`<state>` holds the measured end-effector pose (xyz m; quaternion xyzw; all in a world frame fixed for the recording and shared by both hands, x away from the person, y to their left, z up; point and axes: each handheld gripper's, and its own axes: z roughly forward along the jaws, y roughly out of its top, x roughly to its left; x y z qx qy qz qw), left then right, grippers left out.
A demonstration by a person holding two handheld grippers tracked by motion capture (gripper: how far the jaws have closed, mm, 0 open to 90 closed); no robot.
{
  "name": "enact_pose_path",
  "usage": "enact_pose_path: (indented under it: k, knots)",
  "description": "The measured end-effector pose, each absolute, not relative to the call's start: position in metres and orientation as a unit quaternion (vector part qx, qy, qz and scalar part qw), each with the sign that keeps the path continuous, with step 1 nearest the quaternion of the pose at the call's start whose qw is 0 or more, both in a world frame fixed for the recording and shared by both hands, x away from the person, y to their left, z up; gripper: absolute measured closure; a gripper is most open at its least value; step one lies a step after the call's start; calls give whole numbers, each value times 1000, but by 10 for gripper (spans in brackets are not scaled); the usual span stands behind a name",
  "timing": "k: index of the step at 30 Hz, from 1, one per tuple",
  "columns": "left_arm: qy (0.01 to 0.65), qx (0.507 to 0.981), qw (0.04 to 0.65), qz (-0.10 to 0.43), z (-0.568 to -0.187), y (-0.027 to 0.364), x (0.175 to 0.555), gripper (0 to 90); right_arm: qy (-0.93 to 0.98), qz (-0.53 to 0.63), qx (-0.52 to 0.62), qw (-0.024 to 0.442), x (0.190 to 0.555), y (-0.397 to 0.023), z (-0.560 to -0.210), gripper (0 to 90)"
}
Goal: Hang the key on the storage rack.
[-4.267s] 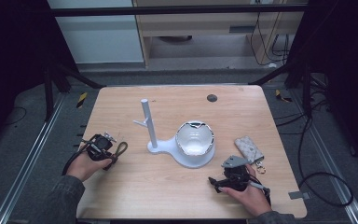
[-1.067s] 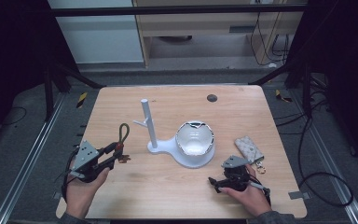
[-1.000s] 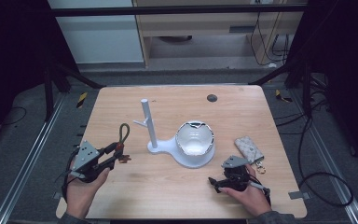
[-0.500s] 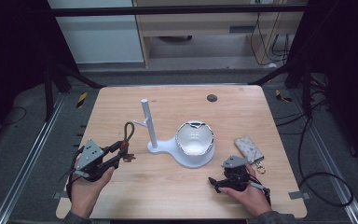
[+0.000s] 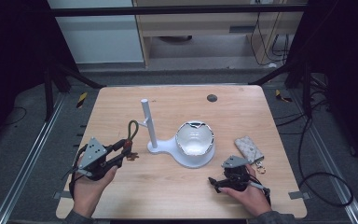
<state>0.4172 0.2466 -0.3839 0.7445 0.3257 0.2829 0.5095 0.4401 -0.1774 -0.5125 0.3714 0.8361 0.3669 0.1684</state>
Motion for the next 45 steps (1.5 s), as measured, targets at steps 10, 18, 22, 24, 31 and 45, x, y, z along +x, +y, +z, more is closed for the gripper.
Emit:
enact_pose_path:
  k: [10,18,22,24,31,45]
  knots:
    - [320,747,510,281,-381,240,418,661,836,367,371,168,440,-177,-513,86]
    - [318,748,510,280,-380,238,419,661,836,367,371,169,440,-177,-513,86]
    - [316,750,509,279,-381,235,419,660,836,367,371,168,440,-177,-513,86]
    - [315,751,508,279,-381,234,420,661,836,367,371,168,440,-177,-513,86]
    - [317,754,505,275,-382,228,425,660,836,367,371,169,440,-177,-513,86]
    - [330,759,490,272,-393,220,443,660,836,367,371,168,440,-177,-513,86]
